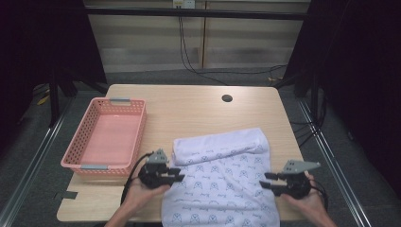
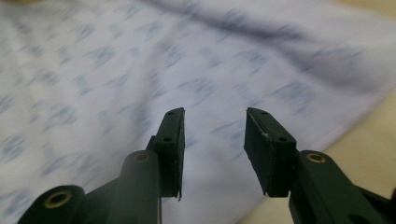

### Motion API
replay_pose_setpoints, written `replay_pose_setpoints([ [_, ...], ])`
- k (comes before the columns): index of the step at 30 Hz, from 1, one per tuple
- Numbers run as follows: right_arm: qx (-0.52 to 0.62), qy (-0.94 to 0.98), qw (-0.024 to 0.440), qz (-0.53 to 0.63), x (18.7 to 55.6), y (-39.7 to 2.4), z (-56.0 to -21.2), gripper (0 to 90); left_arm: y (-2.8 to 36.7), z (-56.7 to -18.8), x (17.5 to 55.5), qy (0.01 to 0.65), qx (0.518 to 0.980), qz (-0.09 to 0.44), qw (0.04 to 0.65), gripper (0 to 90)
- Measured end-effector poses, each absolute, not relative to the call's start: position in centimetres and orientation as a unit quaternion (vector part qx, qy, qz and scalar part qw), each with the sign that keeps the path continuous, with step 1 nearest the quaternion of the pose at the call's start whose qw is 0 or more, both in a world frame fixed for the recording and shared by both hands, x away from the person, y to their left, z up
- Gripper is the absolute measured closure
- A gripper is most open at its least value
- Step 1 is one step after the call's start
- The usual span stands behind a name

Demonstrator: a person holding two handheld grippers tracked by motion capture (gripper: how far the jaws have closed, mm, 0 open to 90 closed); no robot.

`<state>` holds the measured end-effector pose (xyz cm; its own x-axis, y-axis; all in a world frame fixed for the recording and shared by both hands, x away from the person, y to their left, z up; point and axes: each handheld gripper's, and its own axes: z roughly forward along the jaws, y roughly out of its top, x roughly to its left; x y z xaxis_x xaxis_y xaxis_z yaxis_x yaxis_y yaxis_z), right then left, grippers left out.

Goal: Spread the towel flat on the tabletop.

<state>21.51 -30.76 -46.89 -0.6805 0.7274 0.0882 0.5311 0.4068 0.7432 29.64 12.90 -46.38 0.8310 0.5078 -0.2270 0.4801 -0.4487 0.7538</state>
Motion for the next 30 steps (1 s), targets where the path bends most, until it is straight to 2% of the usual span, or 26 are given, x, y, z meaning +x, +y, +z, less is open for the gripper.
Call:
replay_pose_setpoints([
  [1, 0.396, 0.814, 0.157, 0.395, 23.5, -31.6, -46.2, 58.9, 12.8, -46.1, 30.7, 0.303, 0.842, 0.023, 0.446, 66.6],
  [2, 0.396, 0.814, 0.157, 0.395, 23.5, -31.6, -46.2, 58.9, 12.7, -46.0, 31.8, 0.308, 0.839, 0.025, 0.449, 66.6],
  [3, 0.404, 0.805, 0.183, 0.394, 25.8, -32.1, -45.7, 58.1, 12.5, -46.1, 32.8, 0.312, 0.840, 0.036, 0.442, 64.4],
  [4, 0.404, 0.805, 0.183, 0.394, 25.8, -32.1, -45.7, 58.1, 12.4, -46.3, 33.8, 0.325, 0.838, 0.048, 0.436, 64.4],
  [5, 0.415, 0.796, 0.190, 0.398, 28.2, -32.5, -45.5, 56.7, 12.4, -47.1, 35.5, 0.351, 0.827, 0.040, 0.437, 62.9],
  [6, 0.415, 0.796, 0.190, 0.398, 28.2, -32.5, -45.5, 56.7, 12.4, -47.1, 35.5, 0.351, 0.827, 0.040, 0.437, 61.3],
  [7, 0.425, 0.791, 0.203, 0.391, 30.3, -32.6, -45.7, 56.0, 12.5, -47.5, 36.2, 0.360, 0.827, 0.045, 0.431, 59.3],
  [9, 0.428, 0.791, 0.200, 0.389, 31.4, -32.5, -46.0, 55.8, 12.8, -48.4, 37.2, 0.386, 0.817, 0.040, 0.427, 57.3],
  [15, 0.459, 0.793, 0.208, 0.341, 35.3, -32.1, -48.6, 50.6, 13.0, -50.2, 38.3, 0.389, 0.826, 0.040, 0.407, 49.4],
  [17, 0.476, 0.789, 0.215, 0.325, 36.3, -32.1, -49.3, 48.0, 12.8, -50.4, 38.5, 0.390, 0.826, 0.044, 0.405, 56.1],
  [18, 0.476, 0.789, 0.215, 0.325, 36.3, -32.1, -49.3, 48.0, 12.5, -50.3, 38.7, 0.385, 0.829, 0.041, 0.402, 56.1],
  [19, 0.478, 0.788, 0.213, 0.324, 36.6, -32.2, -49.5, 48.2, 12.1, -50.3, 38.6, 0.370, 0.840, 0.049, 0.393, 63.5],
  [20, 0.481, 0.787, 0.210, 0.325, 37.0, -32.1, -49.8, 50.0, 11.9, -50.3, 38.7, 0.362, 0.846, 0.050, 0.387, 78.8],
  [21, 0.482, 0.792, 0.200, 0.319, 37.2, -31.9, -50.2, 56.7, 11.8, -50.2, 38.9, 0.357, 0.851, 0.048, 0.383, 85.7],
  [22, 0.482, 0.792, 0.200, 0.319, 37.2, -31.9, -50.2, 56.7, 11.7, -50.1, 39.0, 0.361, 0.848, 0.052, 0.386, 85.7],
  [25, 0.471, 0.793, 0.202, 0.329, 37.3, -31.4, -50.1, 84.9, 12.4, -48.3, 39.9, 0.370, 0.820, 0.064, 0.431, 86.7],
  [30, 0.477, 0.775, 0.214, 0.356, 37.5, -32.1, -48.7, 87.4, 12.9, -45.8, 41.8, 0.373, 0.803, 0.095, 0.455, 86.7],
])
